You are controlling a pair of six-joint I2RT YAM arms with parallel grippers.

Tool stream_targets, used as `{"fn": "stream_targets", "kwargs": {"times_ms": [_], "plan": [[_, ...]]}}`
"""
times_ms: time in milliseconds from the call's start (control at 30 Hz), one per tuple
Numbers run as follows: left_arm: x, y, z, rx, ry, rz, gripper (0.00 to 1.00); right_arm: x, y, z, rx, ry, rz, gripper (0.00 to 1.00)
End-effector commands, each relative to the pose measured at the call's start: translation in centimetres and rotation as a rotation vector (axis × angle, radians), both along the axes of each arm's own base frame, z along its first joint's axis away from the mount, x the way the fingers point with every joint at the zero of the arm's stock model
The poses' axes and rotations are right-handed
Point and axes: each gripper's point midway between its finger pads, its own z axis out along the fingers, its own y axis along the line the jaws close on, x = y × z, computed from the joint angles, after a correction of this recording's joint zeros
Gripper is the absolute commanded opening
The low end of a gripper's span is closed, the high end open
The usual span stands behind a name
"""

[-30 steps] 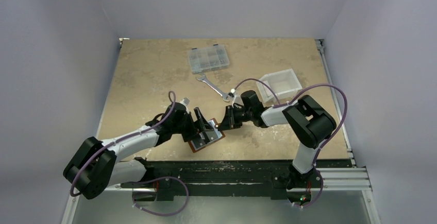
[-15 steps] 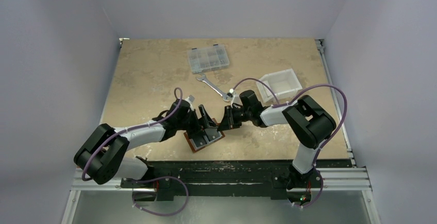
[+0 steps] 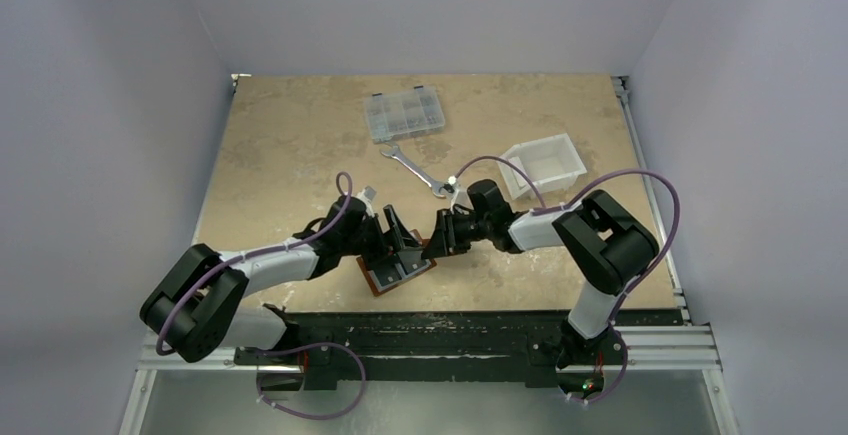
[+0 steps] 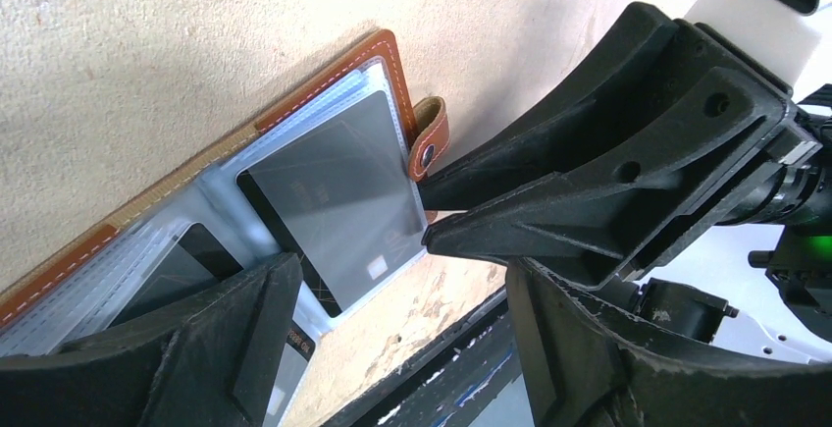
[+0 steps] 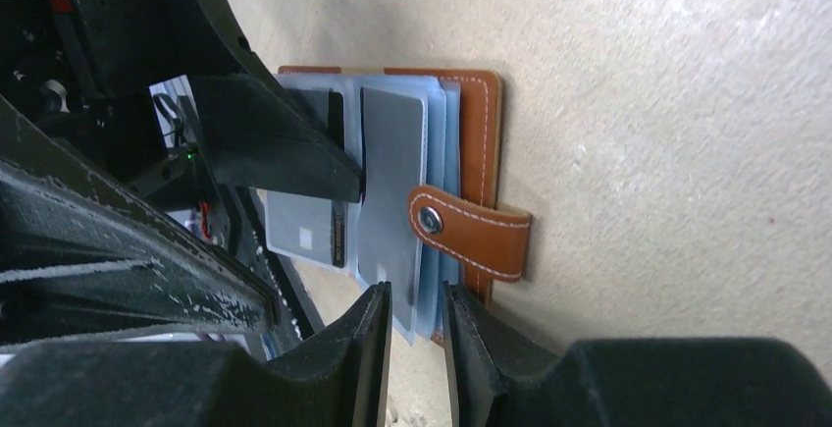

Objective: Put the credit cards into the card holder
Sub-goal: Insert the credit card into the card holder.

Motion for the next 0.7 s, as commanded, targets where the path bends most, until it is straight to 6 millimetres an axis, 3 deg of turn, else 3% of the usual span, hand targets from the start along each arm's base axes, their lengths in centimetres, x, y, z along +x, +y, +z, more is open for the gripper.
{"fn": "stream_targets", "kwargs": {"times_ms": [0, 400, 667], "plan": [[-2.0, 2.2, -3.3, 0.107, 0.074, 0.018, 0.83, -0.4, 0.4, 1.8, 0.049, -0.024, 0.005, 0.33], [-2.2, 2.3, -3.6, 0.105, 0.079, 0.016, 0.83, -1.5, 1.6, 2.9, 0.054, -0.033, 0.034, 0.33], [-1.7, 2.4, -1.7, 0.098, 0.035, 0.024, 0.85, -1.7, 2.2, 3.9, 0.064, -0.052, 0.045, 0.33]]}}
